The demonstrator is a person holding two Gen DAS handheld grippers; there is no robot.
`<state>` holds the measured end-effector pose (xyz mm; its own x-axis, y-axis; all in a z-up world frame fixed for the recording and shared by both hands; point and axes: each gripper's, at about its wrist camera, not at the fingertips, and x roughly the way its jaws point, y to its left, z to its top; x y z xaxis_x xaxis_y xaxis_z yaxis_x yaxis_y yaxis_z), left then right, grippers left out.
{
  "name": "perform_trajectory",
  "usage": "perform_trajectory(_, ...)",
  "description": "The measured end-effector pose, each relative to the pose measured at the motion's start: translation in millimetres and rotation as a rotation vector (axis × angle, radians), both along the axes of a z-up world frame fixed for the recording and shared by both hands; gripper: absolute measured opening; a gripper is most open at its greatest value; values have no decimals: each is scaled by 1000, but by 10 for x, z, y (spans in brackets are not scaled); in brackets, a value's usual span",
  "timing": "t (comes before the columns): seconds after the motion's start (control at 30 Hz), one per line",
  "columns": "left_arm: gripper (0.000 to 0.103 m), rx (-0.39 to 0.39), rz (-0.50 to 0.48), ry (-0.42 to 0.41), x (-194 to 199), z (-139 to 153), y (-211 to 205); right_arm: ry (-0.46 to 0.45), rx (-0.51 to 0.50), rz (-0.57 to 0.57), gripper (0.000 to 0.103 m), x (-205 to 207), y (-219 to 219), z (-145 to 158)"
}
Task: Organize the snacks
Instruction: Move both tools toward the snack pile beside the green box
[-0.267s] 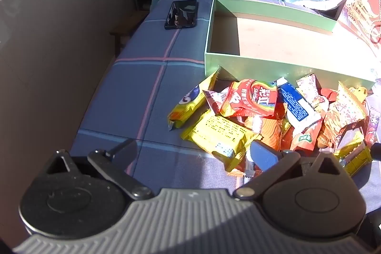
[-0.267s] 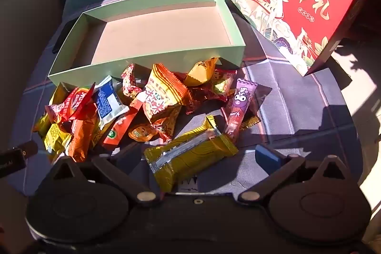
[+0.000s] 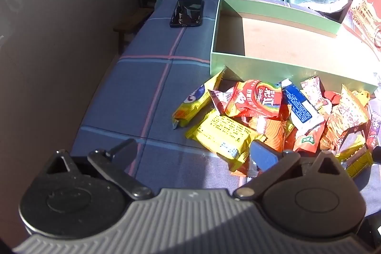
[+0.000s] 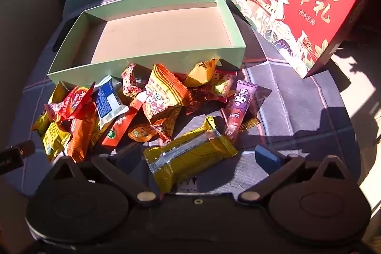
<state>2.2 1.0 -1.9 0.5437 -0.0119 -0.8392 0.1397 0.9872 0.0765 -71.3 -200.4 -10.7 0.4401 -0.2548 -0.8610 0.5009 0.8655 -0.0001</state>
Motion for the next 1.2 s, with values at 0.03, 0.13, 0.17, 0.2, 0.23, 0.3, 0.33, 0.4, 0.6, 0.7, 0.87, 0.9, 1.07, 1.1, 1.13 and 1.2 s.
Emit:
perform_trajectory(0.03,103,1,3,4,3,-5,-4,0,-3,0,103,4,-6,-1)
perform_trajectory(0.13,103,2,11,16,4,-24,-19,-10,-12,-6,103,-40,1,14)
perform_trajectory(0.17,103,1,14,20,3,-30,-27,-9,-12,-5,103,-42,3,33)
perform_trajectory(0.2,103,-3,15,25,14,-47,-18,-9,-11,-8,103,-44,2,30)
perform_trajectory(0.23,103,-9,16,26,15,-47,10,-9,-8,-9,103,-49,-4,25)
perform_trajectory(0.3,103,-10,15,26,21,-53,18,-8,-7,-11,103,-50,-7,19)
perform_trajectory(0.33,103,-10,15,26,19,-56,17,-7,-6,-12,103,-47,-8,13)
perform_trajectory(0.4,103,-10,16,28,16,-63,17,-6,-4,-15,103,-39,-10,7)
perform_trajectory(0.6,103,-17,26,44,23,-97,40,-6,1,-24,103,-30,-17,-16)
perform_trajectory(0.7,103,-17,23,50,25,-116,42,-1,10,-26,103,-17,-26,-37)
perform_trajectory(0.87,103,-12,22,56,35,-137,46,6,16,-23,103,9,-35,-69)
perform_trajectory(0.9,103,-12,22,59,40,-144,48,8,18,-23,103,9,-44,-72)
perform_trajectory(1.07,103,-12,20,67,54,-172,49,15,24,-27,103,14,-72,-90)
perform_trajectory(1.1,103,-12,19,68,56,-177,52,16,25,-27,103,16,-75,-96)
perform_trajectory(1.13,103,-13,17,68,60,-181,52,16,26,-27,103,12,-76,-101)
perform_trajectory(1.2,103,-12,21,69,100,-192,78,19,28,-26,103,16,-82,-109)
